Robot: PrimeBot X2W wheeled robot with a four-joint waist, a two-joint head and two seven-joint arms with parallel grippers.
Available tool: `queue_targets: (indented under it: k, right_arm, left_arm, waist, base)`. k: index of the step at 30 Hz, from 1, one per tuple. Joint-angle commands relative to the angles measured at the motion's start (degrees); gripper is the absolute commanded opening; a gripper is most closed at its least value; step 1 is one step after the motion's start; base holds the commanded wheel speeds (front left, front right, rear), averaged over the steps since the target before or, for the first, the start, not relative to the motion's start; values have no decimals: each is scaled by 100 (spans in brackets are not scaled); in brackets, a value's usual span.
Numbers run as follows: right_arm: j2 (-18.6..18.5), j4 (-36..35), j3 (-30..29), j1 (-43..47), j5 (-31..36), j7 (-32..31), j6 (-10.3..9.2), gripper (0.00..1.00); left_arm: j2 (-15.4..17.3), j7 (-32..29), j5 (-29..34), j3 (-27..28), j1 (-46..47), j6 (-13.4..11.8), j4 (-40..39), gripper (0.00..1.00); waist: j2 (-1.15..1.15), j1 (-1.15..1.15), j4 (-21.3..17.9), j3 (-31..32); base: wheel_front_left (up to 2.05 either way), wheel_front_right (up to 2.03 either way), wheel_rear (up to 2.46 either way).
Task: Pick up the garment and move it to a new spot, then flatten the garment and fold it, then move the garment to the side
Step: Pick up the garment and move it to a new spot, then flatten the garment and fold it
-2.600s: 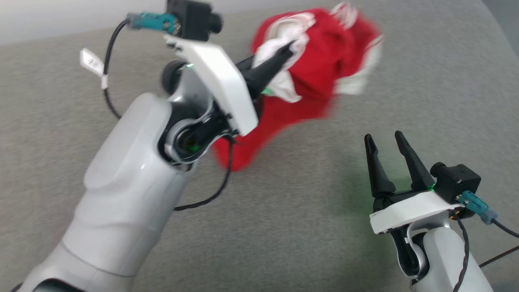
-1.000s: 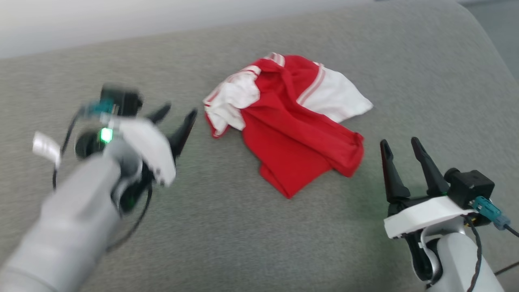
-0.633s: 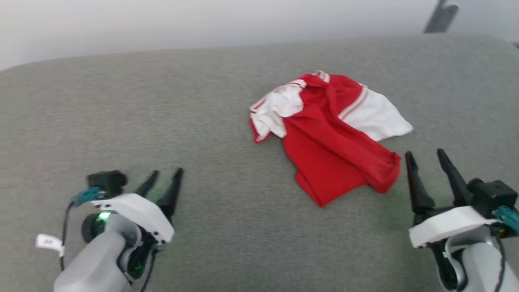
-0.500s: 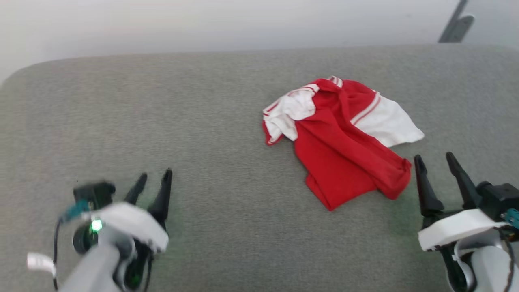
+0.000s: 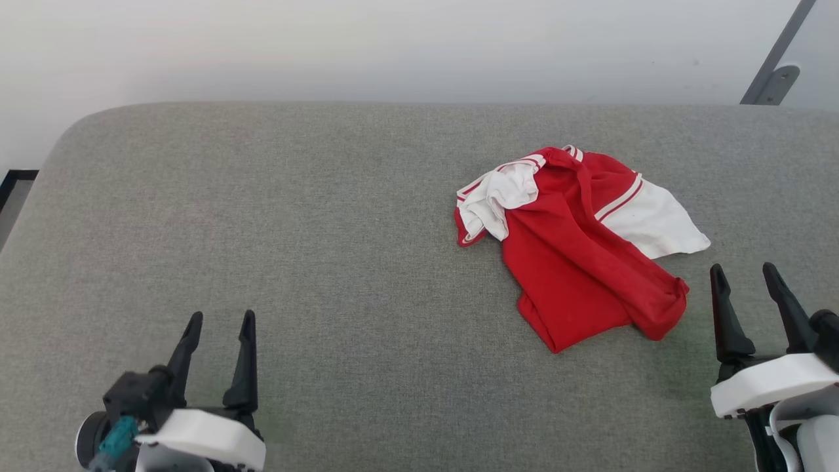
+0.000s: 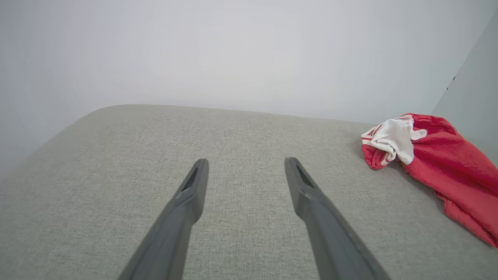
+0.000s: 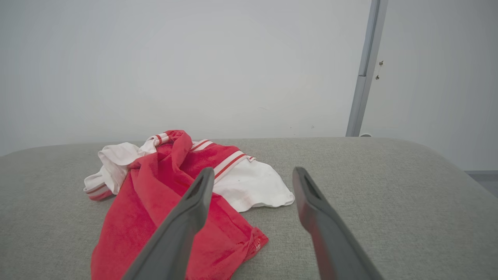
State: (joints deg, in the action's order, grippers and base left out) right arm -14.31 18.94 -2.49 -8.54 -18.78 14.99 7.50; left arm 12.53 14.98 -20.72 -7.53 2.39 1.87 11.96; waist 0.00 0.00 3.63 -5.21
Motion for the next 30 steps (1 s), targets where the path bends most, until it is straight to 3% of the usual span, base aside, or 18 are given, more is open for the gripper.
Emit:
queue_targets:
  k: [1,15,30]
  right_arm:
    - [-3,-34,-28,74,-26,27,-2,100]
    - [44,-160,-44,220,9,27,-2,100]
    - [31,-85,8,245,7,26,-2,100]
  left_arm:
    - [-88,30,266,123,-154,70,-187,100]
    - [-573,30,972,784,-644,504,-684,100]
    - [-691,31,1097,840,-660,566,-690,100]
  waist:
    - [0,0,3,13]
    - [0,0,-78,140]
    - [0,0,-82,181]
  base:
    - [0,0,0]
    - [0,0,0]
    - [0,0,0]
